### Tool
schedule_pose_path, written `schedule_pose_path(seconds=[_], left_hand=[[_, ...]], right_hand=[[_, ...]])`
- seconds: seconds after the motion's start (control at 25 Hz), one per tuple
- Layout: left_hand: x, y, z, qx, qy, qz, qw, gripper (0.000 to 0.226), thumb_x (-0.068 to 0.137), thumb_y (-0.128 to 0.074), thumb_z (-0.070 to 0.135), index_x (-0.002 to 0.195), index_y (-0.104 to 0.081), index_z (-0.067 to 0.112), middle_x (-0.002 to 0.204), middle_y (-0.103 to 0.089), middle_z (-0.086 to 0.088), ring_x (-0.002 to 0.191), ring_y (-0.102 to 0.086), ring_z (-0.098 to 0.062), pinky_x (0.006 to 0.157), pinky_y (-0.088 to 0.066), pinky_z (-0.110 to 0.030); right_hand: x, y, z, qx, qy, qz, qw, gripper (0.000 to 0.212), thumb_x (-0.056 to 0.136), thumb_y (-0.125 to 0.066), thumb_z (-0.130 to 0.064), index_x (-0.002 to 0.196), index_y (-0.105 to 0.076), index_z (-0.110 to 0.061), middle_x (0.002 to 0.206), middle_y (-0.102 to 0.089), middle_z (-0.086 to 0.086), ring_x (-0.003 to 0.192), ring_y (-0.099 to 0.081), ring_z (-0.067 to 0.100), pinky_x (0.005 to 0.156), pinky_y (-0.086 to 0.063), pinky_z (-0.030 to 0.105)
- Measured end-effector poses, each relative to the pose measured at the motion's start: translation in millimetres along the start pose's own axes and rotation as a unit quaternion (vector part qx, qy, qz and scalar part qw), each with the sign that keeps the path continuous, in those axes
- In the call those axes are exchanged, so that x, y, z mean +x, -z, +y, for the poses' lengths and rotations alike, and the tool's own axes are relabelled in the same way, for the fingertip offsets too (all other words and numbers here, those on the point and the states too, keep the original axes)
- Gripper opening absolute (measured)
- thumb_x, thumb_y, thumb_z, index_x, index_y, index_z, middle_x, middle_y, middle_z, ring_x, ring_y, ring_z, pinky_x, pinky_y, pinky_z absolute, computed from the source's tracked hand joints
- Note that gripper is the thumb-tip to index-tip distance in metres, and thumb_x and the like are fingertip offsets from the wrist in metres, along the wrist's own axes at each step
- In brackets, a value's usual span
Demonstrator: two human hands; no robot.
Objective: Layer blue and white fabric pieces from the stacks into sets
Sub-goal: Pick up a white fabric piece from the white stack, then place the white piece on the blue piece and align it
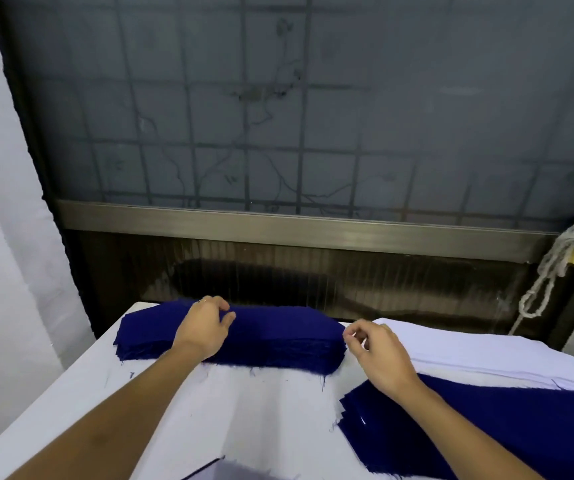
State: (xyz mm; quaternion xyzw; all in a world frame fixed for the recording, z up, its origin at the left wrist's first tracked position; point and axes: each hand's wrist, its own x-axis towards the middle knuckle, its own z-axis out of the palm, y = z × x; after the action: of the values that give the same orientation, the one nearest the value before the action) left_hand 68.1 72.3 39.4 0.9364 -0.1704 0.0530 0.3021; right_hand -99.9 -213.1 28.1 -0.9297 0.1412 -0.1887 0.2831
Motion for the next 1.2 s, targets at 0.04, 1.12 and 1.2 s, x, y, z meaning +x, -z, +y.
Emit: schedule_pose_path(seconds=[0.04, 1.12, 1.2], left_hand=[[10, -4, -3, 0.025, 0.002, -0.020, 0.999, 0.035, 0.102, -0.059, 0.035, 0.133, -0.058, 0.019, 0.131, -0.056, -0.001, 0.107, -0.059, -0.016, 0.093, -0.053, -0.031], [-5, 5, 39, -0.108, -0.178, -0.135, 0.969, 0.026, 0.090, -0.067, 0.045, 0.099, -0.043, 0.044, 0.106, -0.063, 0.020, 0.099, -0.059, 0.003, 0.076, -0.052, -0.023], [-8, 14, 51, -0.134, -0.173, -0.143, 0.965, 0.031, 0.090, -0.072, 0.044, 0.106, -0.045, 0.046, 0.088, -0.066, 0.014, 0.082, -0.066, -0.005, 0.072, -0.056, -0.027]], right_hand=[[11, -6, -2, -0.004, 0.000, -0.011, 1.000, 0.010, 0.100, -0.060, -0.032, 0.095, -0.064, -0.040, 0.089, -0.064, -0.019, 0.086, -0.059, 0.004, 0.068, -0.046, 0.015], [75, -35, -81, -0.058, 0.231, -0.093, 0.967, 0.014, 0.093, -0.069, -0.023, 0.103, -0.072, -0.033, 0.094, -0.072, -0.013, 0.091, -0.063, 0.009, 0.100, -0.045, 0.034], [71, -13, -90, -0.049, 0.229, -0.106, 0.967, 0.014, 0.093, -0.069, -0.021, 0.100, -0.073, -0.032, 0.092, -0.072, -0.013, 0.089, -0.064, 0.009, 0.094, -0.048, 0.033]])
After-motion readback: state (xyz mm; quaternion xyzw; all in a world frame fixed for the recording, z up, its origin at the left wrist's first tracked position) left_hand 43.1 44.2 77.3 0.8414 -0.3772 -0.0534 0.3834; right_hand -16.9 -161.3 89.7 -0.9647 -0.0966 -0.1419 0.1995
